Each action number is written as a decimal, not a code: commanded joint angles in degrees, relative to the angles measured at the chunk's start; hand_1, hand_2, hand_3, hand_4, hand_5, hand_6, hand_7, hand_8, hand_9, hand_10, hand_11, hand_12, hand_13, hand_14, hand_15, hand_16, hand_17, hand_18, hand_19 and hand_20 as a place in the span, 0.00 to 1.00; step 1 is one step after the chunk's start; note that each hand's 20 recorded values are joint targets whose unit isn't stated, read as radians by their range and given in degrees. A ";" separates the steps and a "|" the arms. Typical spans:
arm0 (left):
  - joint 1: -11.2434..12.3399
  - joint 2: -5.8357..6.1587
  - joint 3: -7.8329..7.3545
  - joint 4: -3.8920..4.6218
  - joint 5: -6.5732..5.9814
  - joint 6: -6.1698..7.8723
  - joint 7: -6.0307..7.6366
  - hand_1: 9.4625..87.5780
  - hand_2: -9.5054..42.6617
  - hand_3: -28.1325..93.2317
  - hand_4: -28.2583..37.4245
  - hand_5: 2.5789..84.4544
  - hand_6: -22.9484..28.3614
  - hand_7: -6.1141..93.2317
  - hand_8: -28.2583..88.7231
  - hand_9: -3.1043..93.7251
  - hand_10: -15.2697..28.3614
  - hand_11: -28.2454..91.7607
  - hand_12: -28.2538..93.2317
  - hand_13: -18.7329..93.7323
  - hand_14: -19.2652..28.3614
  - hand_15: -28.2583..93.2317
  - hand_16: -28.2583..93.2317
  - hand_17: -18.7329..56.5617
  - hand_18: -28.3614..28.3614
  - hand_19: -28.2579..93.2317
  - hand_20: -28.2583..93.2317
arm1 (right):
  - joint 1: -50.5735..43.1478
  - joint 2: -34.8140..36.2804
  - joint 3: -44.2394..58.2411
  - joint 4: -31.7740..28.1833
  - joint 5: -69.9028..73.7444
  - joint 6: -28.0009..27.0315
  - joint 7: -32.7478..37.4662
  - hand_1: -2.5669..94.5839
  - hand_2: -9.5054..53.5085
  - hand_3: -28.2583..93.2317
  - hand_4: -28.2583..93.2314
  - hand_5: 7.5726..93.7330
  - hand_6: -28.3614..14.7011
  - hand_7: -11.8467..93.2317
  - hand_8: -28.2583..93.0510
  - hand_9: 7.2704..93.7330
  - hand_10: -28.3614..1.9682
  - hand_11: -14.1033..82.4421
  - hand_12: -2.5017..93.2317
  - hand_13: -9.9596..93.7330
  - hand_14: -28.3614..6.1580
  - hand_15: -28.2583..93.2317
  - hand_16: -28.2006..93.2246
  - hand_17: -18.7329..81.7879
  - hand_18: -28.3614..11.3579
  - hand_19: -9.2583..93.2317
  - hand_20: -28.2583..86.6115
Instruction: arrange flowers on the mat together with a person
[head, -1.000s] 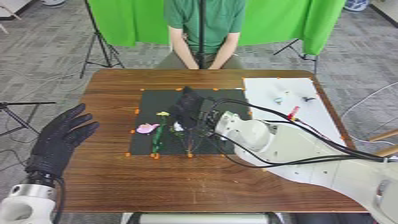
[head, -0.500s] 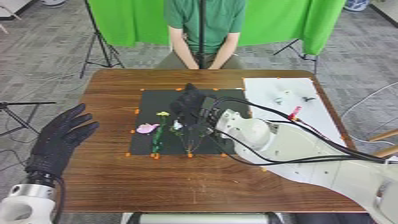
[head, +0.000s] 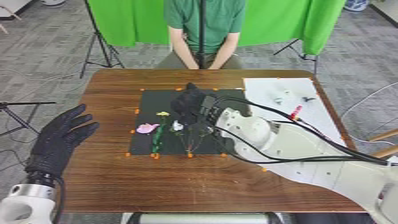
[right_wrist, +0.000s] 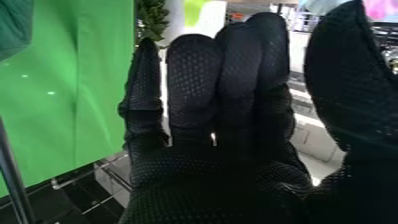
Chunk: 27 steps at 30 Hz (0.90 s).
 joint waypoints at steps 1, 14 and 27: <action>0.53 -0.23 0.08 0.32 0.14 -0.36 -0.46 0.24 0.20 0.81 0.05 0.43 0.50 0.29 0.16 0.39 0.68 0.49 0.37 0.44 0.79 0.57 0.23 0.20 0.90 0.64 0.31 | 0.21 0.40 0.92 -0.26 0.33 -0.28 -1.61 0.44 0.00 0.88 0.00 0.61 0.77 0.73 0.31 0.72 0.73 0.64 0.59 0.69 0.65 0.83 0.49 0.41 0.32 0.71 0.61; 0.82 -0.12 0.03 0.17 -0.01 -0.06 -0.15 0.24 0.20 0.81 0.04 0.44 0.50 0.31 0.15 0.39 0.69 0.50 0.36 0.44 0.79 0.58 0.23 0.20 0.90 0.65 0.31 | -0.19 0.86 1.92 -0.71 0.88 -1.53 -3.32 0.48 0.03 0.94 0.00 0.69 0.77 0.58 0.26 0.81 0.78 0.42 0.63 0.71 0.68 0.77 0.56 0.41 0.32 0.71 0.61; 0.73 -0.35 -0.10 0.23 0.13 -0.26 -0.44 0.24 0.20 0.81 0.03 0.44 0.51 0.31 0.15 0.39 0.69 0.51 0.36 0.44 0.79 0.59 0.22 0.20 0.90 0.66 0.30 | -1.99 0.82 5.08 -1.21 0.32 -3.80 -4.32 0.43 0.13 0.93 0.00 0.71 0.75 0.46 0.22 0.80 0.72 0.39 0.52 0.70 0.64 0.77 0.51 0.40 0.30 0.71 0.61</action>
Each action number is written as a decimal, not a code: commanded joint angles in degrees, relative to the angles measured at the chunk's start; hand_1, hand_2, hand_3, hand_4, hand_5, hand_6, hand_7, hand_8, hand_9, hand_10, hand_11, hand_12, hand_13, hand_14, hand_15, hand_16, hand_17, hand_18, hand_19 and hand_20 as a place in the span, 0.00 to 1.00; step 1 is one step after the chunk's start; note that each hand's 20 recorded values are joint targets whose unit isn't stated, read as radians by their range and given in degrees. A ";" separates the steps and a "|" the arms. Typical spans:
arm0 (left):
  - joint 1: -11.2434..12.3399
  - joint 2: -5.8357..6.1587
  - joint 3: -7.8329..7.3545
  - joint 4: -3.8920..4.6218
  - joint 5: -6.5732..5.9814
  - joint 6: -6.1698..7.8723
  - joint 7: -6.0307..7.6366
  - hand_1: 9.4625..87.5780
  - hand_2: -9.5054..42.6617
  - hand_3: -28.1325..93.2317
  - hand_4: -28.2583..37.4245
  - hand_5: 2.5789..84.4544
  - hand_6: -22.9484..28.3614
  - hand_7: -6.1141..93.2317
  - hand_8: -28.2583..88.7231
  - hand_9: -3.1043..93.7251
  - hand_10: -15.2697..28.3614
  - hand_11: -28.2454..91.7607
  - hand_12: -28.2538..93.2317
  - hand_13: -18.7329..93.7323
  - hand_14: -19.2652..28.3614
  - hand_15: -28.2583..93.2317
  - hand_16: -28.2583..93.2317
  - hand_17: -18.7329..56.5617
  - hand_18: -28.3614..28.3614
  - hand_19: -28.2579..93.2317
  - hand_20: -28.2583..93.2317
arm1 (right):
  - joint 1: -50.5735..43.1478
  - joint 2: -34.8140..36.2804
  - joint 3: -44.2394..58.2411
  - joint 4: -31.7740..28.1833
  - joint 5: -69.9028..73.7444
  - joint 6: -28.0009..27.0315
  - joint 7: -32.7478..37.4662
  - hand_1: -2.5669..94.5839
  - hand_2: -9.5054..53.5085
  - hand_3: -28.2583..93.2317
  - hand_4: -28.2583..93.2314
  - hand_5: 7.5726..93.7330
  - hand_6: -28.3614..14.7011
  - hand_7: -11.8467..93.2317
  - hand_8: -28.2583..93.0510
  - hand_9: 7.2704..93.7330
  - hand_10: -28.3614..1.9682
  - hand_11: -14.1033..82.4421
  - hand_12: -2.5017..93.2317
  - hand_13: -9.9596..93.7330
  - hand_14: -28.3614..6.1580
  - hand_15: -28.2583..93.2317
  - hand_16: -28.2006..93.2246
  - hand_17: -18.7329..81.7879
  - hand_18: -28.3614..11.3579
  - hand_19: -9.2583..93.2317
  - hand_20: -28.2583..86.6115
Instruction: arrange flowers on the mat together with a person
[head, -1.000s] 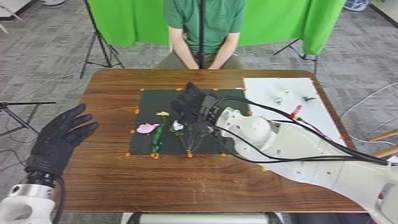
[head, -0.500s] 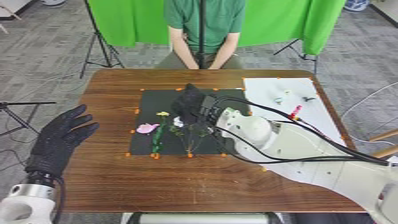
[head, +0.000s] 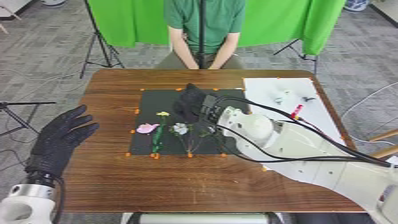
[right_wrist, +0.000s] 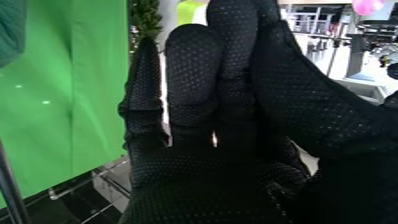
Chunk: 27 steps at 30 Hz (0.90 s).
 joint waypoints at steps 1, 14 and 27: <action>0.67 -0.38 -0.10 0.22 0.15 -0.25 -0.48 0.24 0.20 0.81 0.03 0.44 0.51 0.32 0.15 0.39 0.69 0.51 0.36 0.44 0.79 0.59 0.22 0.20 0.90 0.66 0.30 | -1.14 0.48 2.73 -1.01 -1.17 -1.37 -0.33 0.43 0.13 0.93 0.00 0.71 0.75 0.46 0.22 0.79 0.72 0.39 0.51 0.70 0.64 0.77 0.51 0.40 0.30 0.71 0.61; 1.57 -1.77 -0.69 -0.71 0.37 -0.06 0.93 0.24 0.20 0.81 0.04 0.43 0.50 0.31 0.15 0.39 0.69 0.50 0.36 0.44 0.79 0.58 0.22 0.20 0.90 0.65 0.30 | -36.20 9.26 52.86 -23.08 36.87 -18.91 -1.53 0.31 0.23 0.95 0.03 0.55 0.67 0.40 0.11 0.56 0.59 0.49 0.31 0.57 0.57 0.68 0.42 0.37 0.28 0.67 0.57; 1.51 -2.86 -1.84 -0.93 0.26 -0.50 3.03 0.24 0.20 0.81 0.04 0.43 0.50 0.29 0.16 0.39 0.68 0.49 0.36 0.44 0.79 0.57 0.23 0.20 0.90 0.65 0.30 | -80.75 4.80 94.60 -34.81 84.50 -24.70 -0.21 0.18 0.25 0.92 0.05 0.45 0.54 0.22 0.17 0.44 0.41 0.27 0.26 0.45 0.41 0.44 0.43 0.32 0.19 0.56 0.48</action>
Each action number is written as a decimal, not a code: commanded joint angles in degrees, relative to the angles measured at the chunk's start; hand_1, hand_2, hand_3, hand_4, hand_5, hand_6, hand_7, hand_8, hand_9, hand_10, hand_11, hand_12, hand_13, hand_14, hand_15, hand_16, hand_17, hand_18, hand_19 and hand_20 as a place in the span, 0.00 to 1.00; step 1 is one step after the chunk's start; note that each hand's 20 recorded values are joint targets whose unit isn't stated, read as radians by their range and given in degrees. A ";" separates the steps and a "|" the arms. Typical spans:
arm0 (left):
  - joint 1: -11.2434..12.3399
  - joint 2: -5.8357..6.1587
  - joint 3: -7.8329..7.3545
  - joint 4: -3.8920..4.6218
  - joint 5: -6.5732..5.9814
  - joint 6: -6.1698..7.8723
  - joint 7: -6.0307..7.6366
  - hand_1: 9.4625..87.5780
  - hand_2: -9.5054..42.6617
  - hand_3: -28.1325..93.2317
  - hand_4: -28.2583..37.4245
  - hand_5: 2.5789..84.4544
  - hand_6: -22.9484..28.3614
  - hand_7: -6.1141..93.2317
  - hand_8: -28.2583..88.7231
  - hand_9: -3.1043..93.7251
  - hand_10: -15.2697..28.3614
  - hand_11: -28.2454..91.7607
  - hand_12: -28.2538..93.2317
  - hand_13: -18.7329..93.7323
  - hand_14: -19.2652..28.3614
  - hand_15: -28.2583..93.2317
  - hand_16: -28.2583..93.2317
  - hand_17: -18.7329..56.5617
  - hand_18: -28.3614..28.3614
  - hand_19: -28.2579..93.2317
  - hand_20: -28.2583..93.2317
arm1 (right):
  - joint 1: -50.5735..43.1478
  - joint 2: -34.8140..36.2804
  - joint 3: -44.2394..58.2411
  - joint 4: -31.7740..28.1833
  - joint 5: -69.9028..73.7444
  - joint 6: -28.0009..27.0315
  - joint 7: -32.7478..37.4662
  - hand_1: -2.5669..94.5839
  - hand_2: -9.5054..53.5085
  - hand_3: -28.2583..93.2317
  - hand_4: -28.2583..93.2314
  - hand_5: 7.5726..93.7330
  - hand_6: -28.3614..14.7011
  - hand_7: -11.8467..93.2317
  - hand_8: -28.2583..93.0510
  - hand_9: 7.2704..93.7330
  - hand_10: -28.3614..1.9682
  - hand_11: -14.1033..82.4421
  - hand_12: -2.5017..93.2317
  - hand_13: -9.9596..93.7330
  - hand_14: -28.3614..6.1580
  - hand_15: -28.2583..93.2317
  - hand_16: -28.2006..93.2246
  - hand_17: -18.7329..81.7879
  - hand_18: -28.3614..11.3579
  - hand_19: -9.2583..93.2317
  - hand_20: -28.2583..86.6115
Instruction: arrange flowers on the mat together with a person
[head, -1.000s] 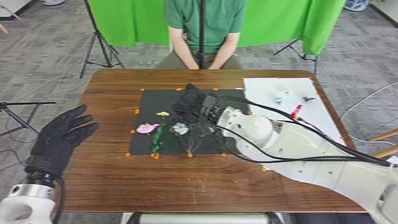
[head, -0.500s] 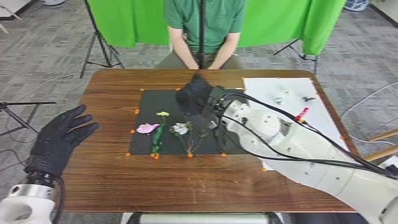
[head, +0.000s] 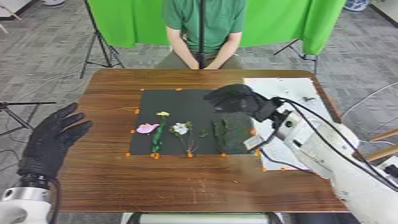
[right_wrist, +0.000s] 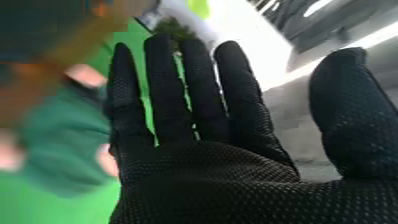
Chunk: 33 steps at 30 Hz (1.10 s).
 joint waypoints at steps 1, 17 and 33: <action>-0.29 -1.02 0.14 0.34 0.10 -0.77 1.12 0.24 0.20 0.81 0.04 0.43 0.50 0.29 0.16 0.38 0.68 0.49 0.36 0.44 0.79 0.57 0.23 0.20 0.90 0.65 0.30 | -38.22 -5.33 38.59 -4.86 41.74 8.56 -2.89 0.18 0.24 0.92 0.05 0.45 0.54 0.21 0.17 0.44 0.41 0.26 0.26 0.45 0.41 0.44 0.43 0.32 0.19 0.56 0.47; -4.62 -1.95 4.71 2.06 0.56 -2.26 -0.21 0.24 0.20 0.81 0.04 0.43 0.50 0.29 0.16 0.39 0.68 0.49 0.37 0.44 0.79 0.57 0.23 0.20 0.90 0.65 0.30 | -43.97 -13.24 42.92 -6.97 40.68 6.33 -3.22 0.18 0.20 0.93 0.05 0.46 0.55 0.22 0.18 0.45 0.43 0.28 0.27 0.46 0.42 0.44 0.45 0.31 0.18 0.57 0.48; -3.79 -1.29 3.69 2.42 0.93 -2.95 -3.34 0.24 0.20 0.81 0.04 0.43 0.50 0.29 0.16 0.38 0.68 0.49 0.37 0.44 0.78 0.56 0.23 0.20 0.90 0.65 0.30 | -40.37 -14.76 40.11 -5.61 39.95 3.53 -0.40 0.19 0.20 0.94 0.05 0.47 0.54 0.23 0.17 0.46 0.42 0.30 0.27 0.47 0.41 0.47 0.44 0.31 0.18 0.58 0.49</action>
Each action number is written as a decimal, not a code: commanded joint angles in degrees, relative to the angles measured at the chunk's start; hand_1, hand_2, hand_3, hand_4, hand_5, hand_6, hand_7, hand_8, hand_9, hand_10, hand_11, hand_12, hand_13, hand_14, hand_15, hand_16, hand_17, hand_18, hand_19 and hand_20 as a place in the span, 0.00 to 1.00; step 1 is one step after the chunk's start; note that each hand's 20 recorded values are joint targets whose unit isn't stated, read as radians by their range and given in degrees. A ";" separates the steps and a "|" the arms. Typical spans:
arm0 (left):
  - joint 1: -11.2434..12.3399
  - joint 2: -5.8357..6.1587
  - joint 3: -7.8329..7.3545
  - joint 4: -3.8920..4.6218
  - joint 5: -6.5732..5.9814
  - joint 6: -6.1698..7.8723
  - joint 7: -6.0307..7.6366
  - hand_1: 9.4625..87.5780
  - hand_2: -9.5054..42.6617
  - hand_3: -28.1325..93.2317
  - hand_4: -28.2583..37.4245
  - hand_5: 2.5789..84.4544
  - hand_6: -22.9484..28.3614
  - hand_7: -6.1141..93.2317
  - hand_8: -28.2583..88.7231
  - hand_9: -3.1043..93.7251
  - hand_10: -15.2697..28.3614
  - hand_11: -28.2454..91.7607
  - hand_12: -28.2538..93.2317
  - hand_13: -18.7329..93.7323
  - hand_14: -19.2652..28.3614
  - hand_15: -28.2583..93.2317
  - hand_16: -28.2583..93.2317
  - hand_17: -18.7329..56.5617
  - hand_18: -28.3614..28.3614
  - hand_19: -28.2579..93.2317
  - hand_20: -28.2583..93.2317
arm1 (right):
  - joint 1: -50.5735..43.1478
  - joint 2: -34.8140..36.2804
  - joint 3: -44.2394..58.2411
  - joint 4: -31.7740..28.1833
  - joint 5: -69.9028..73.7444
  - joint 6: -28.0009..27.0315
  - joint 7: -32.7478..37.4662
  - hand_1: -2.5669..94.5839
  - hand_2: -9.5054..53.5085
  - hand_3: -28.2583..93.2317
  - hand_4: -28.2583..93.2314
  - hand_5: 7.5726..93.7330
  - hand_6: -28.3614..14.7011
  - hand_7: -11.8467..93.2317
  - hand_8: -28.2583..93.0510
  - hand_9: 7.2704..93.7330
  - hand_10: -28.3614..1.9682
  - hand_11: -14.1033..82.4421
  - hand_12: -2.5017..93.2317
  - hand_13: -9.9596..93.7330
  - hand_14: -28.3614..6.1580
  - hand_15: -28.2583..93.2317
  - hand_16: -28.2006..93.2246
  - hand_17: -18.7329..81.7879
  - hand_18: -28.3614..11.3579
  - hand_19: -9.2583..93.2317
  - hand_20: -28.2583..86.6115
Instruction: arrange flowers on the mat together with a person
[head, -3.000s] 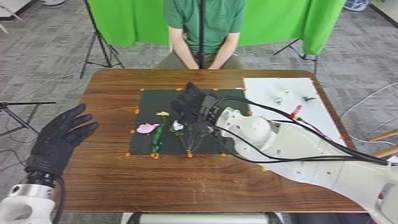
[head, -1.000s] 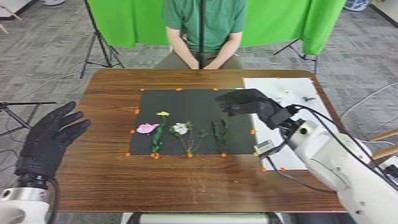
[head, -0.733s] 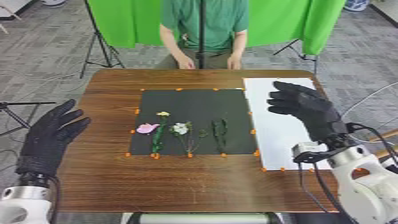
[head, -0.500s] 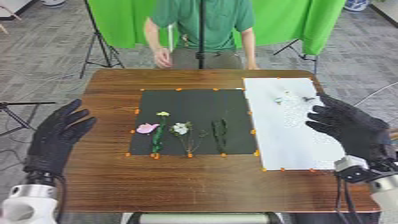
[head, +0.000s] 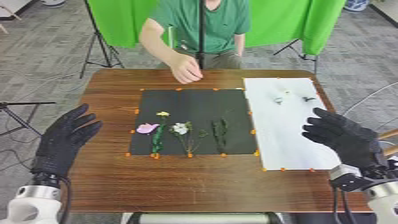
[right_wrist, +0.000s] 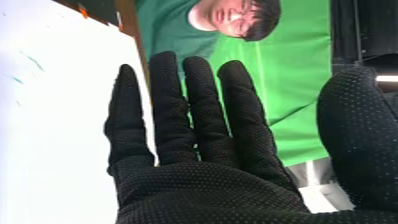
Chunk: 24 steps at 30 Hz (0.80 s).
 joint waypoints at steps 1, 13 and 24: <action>0.51 -0.27 -0.69 0.59 0.74 -1.31 -2.21 0.24 0.20 0.81 0.04 0.43 0.50 0.29 0.16 0.38 0.68 0.49 0.37 0.44 0.78 0.56 0.23 0.20 0.90 0.65 0.30 | 2.00 -0.51 -2.03 0.59 -0.49 -0.44 -0.43 0.19 0.20 0.94 0.05 0.47 0.54 0.23 0.17 0.46 0.42 0.30 0.27 0.47 0.41 0.47 0.44 0.31 0.18 0.58 0.49; -0.06 0.34 0.09 0.91 0.28 -1.31 -2.09 0.24 0.20 0.81 0.04 0.43 0.50 0.29 0.16 0.38 0.68 0.49 0.37 0.44 0.78 0.56 0.23 0.20 0.90 0.65 0.30 | 3.34 -2.53 -3.90 1.45 -1.54 -3.05 0.90 0.19 0.20 0.95 0.05 0.48 0.54 0.24 0.17 0.47 0.42 0.30 0.27 0.48 0.41 0.48 0.44 0.31 0.18 0.58 0.49; -0.61 0.96 0.22 0.88 0.26 -1.29 -1.51 0.24 0.20 0.81 0.04 0.43 0.50 0.29 0.16 0.38 0.68 0.49 0.37 0.44 0.78 0.56 0.23 0.20 0.90 0.65 0.30 | 4.70 -1.97 -4.62 1.35 -1.49 -1.62 0.09 0.20 0.20 0.95 0.05 0.49 0.54 0.24 0.17 0.47 0.42 0.30 0.27 0.48 0.41 0.49 0.43 0.31 0.17 0.58 0.49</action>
